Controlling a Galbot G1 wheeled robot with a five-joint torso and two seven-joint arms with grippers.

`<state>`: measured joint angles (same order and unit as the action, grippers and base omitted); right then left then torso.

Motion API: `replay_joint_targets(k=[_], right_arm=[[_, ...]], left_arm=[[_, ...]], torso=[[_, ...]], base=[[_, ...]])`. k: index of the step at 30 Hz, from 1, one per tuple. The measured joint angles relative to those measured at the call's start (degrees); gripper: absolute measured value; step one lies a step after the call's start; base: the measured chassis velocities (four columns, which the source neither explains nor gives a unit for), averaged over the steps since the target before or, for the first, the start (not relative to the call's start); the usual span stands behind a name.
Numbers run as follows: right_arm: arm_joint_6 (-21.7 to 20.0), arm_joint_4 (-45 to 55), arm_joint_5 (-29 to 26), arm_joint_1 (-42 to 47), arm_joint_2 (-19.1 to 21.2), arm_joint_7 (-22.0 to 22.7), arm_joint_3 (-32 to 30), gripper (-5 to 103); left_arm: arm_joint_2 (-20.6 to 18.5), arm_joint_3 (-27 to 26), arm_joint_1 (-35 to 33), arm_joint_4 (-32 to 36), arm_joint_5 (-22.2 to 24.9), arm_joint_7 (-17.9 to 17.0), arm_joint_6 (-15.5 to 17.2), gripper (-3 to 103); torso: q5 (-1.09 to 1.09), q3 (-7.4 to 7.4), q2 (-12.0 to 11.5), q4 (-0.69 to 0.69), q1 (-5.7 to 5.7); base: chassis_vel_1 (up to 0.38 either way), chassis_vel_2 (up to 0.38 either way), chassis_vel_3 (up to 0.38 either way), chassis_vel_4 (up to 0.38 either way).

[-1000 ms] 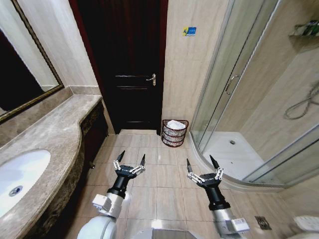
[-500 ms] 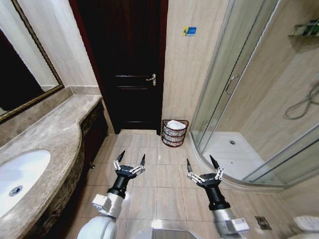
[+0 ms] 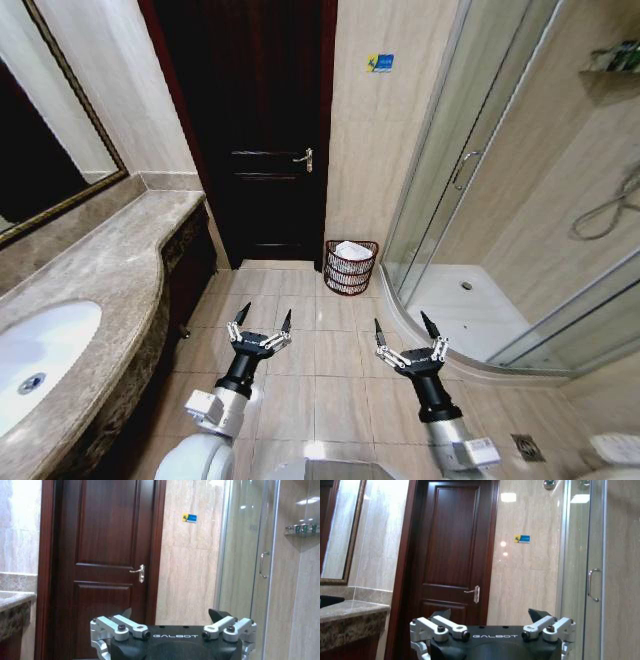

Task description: Discard the used towel into the hamper.

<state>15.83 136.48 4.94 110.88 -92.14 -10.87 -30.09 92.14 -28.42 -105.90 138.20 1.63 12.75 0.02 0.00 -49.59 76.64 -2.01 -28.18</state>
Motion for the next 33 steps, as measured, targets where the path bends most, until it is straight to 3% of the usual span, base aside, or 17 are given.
replay_joint_targets(k=[33], right_arm=[[0.0,0.0,0.0,0.0,0.0,0.0,0.0,100]], left_arm=[[0.0,0.0,0.0,0.0,0.0,0.0,0.0,100]], torso=[[0.0,0.0,0.0,0.0,0.0]], base=[[0.0,0.0,0.0,0.0]])
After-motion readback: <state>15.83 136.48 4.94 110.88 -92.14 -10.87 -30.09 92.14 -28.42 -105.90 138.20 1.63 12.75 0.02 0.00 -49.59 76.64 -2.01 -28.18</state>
